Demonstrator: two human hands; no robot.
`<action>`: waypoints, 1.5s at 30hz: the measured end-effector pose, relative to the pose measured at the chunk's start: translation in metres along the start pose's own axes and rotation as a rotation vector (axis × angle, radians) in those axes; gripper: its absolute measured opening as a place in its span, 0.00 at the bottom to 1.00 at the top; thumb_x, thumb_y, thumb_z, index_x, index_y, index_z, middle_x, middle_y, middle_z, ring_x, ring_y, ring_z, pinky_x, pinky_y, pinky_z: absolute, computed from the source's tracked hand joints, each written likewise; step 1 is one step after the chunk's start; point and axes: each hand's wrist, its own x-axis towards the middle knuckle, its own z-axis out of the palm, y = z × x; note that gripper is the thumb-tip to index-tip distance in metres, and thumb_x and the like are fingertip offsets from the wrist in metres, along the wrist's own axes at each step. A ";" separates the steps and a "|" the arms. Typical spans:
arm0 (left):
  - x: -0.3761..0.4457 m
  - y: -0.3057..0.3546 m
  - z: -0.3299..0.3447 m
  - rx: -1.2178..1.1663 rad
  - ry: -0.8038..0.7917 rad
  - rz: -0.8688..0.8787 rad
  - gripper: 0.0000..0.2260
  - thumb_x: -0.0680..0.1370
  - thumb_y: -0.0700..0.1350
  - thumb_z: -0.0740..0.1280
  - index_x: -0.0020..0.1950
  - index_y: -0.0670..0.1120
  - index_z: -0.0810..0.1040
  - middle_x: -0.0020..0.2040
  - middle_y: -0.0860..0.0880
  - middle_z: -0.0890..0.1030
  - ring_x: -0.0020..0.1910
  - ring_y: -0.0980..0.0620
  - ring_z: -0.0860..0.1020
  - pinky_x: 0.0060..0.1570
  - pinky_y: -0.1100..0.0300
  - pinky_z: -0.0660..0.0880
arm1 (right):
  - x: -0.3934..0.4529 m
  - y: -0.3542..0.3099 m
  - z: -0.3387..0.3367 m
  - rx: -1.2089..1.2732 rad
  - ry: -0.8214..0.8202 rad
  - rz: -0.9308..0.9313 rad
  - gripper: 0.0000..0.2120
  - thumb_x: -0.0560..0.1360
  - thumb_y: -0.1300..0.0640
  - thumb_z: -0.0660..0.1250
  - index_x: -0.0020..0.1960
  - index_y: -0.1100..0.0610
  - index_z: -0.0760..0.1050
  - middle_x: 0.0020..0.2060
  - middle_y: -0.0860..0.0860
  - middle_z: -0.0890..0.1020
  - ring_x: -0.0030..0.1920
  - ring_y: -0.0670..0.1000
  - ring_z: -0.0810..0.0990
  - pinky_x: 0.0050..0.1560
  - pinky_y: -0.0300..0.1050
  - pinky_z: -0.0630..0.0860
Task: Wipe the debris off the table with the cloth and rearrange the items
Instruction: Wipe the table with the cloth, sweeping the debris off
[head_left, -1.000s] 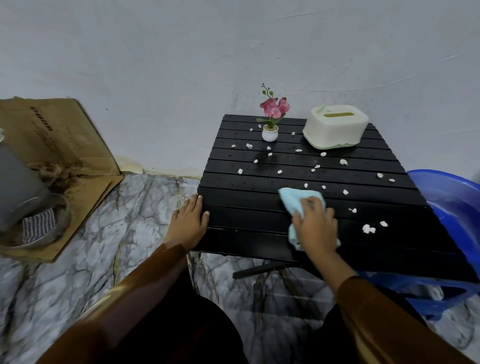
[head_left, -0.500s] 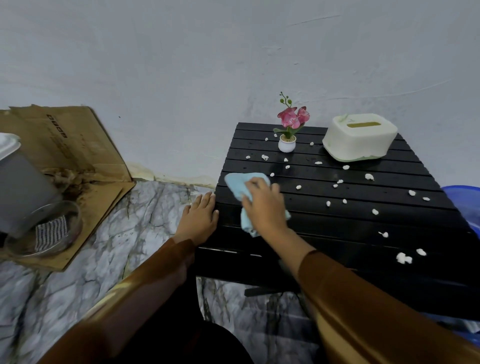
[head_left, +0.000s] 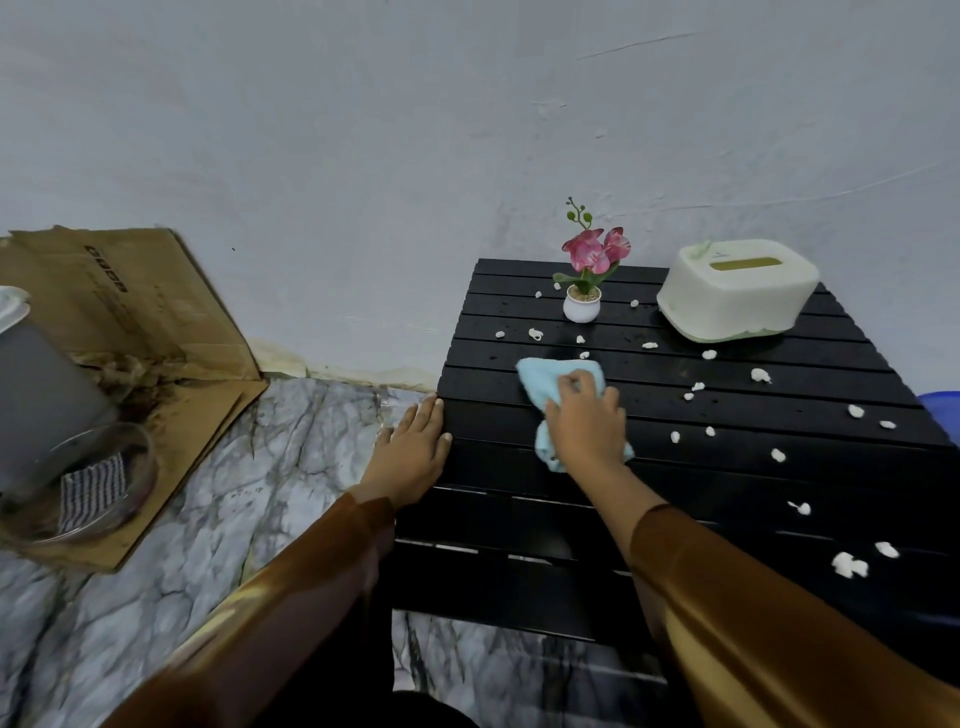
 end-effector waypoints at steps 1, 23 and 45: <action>0.001 0.000 0.000 -0.008 -0.001 0.000 0.25 0.83 0.51 0.47 0.78 0.47 0.46 0.80 0.50 0.47 0.79 0.49 0.47 0.76 0.44 0.50 | 0.002 0.014 -0.005 -0.007 0.023 0.050 0.19 0.79 0.51 0.54 0.68 0.55 0.67 0.69 0.51 0.66 0.62 0.59 0.67 0.59 0.51 0.67; 0.053 -0.005 -0.014 0.021 -0.024 0.034 0.24 0.83 0.49 0.48 0.78 0.46 0.48 0.80 0.50 0.49 0.79 0.49 0.47 0.76 0.46 0.51 | 0.039 -0.077 0.032 -0.041 -0.061 -0.209 0.19 0.80 0.50 0.53 0.69 0.54 0.66 0.68 0.48 0.68 0.63 0.58 0.66 0.61 0.50 0.66; 0.093 0.003 -0.021 -0.002 -0.038 0.037 0.25 0.83 0.50 0.47 0.78 0.48 0.46 0.80 0.52 0.46 0.79 0.49 0.45 0.76 0.45 0.48 | 0.078 -0.080 0.016 0.036 0.038 -0.200 0.18 0.80 0.53 0.55 0.69 0.55 0.66 0.68 0.49 0.68 0.63 0.57 0.66 0.60 0.49 0.66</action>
